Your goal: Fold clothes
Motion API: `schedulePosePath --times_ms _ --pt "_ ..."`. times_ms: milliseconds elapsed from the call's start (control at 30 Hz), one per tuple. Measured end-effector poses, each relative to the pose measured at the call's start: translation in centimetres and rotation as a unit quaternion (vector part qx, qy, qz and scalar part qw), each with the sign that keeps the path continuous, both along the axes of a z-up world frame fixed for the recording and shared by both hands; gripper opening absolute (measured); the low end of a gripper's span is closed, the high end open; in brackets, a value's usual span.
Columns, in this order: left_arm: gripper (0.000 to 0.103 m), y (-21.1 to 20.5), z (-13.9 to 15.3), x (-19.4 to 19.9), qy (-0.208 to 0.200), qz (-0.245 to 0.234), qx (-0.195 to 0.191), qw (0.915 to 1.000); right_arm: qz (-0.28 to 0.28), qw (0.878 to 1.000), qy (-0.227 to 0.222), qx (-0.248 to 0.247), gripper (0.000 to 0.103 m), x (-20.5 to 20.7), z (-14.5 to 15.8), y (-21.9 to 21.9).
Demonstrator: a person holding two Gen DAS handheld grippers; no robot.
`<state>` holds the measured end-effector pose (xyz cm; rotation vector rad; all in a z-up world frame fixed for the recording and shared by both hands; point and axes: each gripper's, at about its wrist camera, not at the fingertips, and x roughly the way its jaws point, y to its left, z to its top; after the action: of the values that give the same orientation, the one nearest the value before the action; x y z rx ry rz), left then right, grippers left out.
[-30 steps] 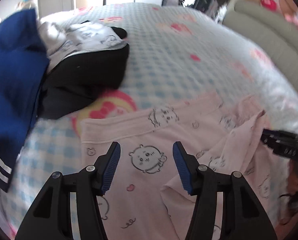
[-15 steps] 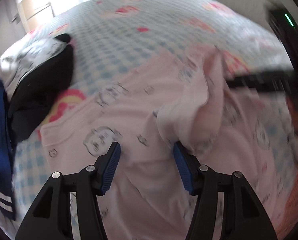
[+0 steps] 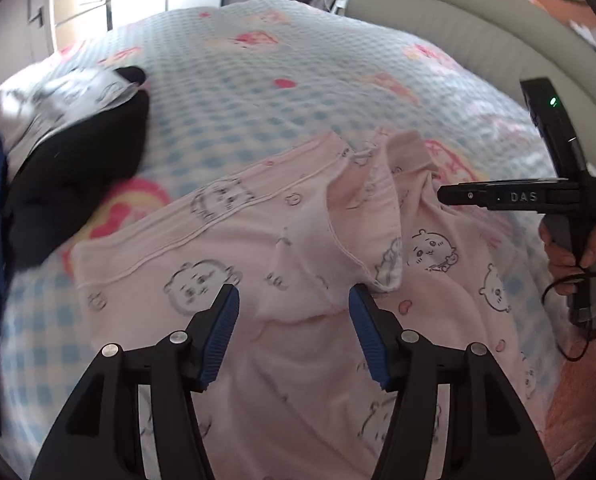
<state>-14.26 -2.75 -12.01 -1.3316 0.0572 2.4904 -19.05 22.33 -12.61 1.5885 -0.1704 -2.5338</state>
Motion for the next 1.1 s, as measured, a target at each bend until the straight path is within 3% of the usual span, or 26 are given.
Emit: schedulePosePath --times_ms 100,167,233,367,500,633,767,867,900,1000,1033,1067,1100 --pt "0.059 -0.9 -0.3 -2.8 -0.039 0.071 -0.003 0.9967 0.019 1.0 -0.007 -0.005 0.048 0.4 -0.4 -0.9" --pt "0.059 -3.4 0.4 -3.7 -0.039 0.139 0.031 0.989 0.024 1.0 -0.005 0.002 0.048 0.5 -0.5 -1.3" --pt "0.059 -5.1 1.3 -3.1 -0.025 0.16 0.054 0.9854 0.021 1.0 -0.002 0.004 0.048 0.6 -0.4 -1.7" --pt "0.059 -3.4 1.4 0.1 -0.021 0.044 0.033 0.9983 0.016 1.0 -0.001 -0.007 0.048 0.7 -0.3 -1.7" --pt "0.059 0.9 -0.6 0.6 -0.032 -0.029 -0.044 0.9981 0.02 1.0 -0.004 -0.009 0.048 0.5 -0.5 -1.9" --pt "0.059 1.4 -0.7 -1.8 -0.025 0.01 -0.036 0.999 0.024 1.0 -0.007 -0.009 0.048 0.8 -0.5 -2.1" --pt "0.059 -2.8 0.3 -3.5 -0.007 0.137 0.004 0.9905 0.026 1.0 -0.008 -0.01 0.048 0.9 -0.4 -2.0" --pt "0.059 -5.2 0.1 -3.3 -0.037 0.133 0.098 0.9856 0.019 1.0 -0.006 -0.013 0.048 0.7 -0.3 -1.6" --pt "0.059 -4.8 -0.3 -3.4 -0.052 0.111 0.109 0.9863 0.017 1.0 -0.006 -0.015 0.048 0.6 -0.3 -1.5" --pt "0.06 -2.7 -1.4 -3.2 -0.062 0.087 0.077 0.9914 0.015 1.0 -0.008 -0.02 0.048 0.3 -0.3 -1.4" --pt "0.056 -2.1 -1.5 -3.1 -0.057 0.085 0.066 0.9926 0.015 1.0 -0.009 -0.021 0.048 0.4 -0.4 -1.4" --pt "0.031 -1.9 -1.3 -3.1 -0.046 0.09 0.065 0.9927 0.015 1.0 -0.01 -0.022 0.048 0.4 -0.4 -1.5" --pt "0.016 -1.7 -0.9 -3.0 -0.036 0.095 0.065 0.9926 0.015 1.0 -0.01 -0.022 0.048 0.5 -0.4 -1.5"
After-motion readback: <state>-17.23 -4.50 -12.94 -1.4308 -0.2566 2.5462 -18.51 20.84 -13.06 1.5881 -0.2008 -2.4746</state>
